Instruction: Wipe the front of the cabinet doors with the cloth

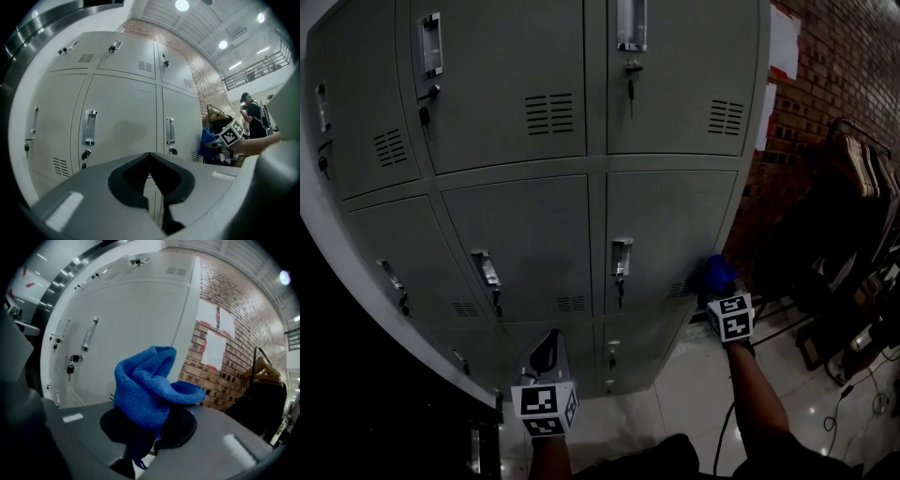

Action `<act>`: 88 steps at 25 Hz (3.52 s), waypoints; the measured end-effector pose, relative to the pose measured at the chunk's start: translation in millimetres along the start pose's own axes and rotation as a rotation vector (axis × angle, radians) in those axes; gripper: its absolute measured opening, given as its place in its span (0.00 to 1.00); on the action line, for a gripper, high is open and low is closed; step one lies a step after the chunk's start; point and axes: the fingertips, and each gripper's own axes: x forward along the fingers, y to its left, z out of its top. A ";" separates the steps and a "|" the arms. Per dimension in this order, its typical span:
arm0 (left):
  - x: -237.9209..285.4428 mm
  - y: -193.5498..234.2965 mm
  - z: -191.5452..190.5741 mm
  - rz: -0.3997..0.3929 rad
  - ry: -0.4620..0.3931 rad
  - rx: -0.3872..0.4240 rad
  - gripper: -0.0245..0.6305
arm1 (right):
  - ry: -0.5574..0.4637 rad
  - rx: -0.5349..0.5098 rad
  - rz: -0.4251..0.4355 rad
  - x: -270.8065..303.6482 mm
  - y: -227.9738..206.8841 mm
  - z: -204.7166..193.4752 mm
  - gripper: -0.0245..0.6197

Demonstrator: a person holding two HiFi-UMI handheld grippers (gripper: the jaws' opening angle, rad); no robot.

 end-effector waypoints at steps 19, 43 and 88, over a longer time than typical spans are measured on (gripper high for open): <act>18.1 -10.5 2.7 -0.002 -0.018 0.000 0.06 | 0.019 -0.005 0.100 21.7 44.0 14.6 0.16; 30.6 -15.2 -14.3 0.026 0.037 -0.045 0.06 | -0.142 -0.084 0.290 16.3 167.4 69.7 0.16; -1.2 -15.4 -24.2 0.017 0.069 -0.015 0.06 | -0.034 -0.018 0.312 40.8 230.9 30.8 0.16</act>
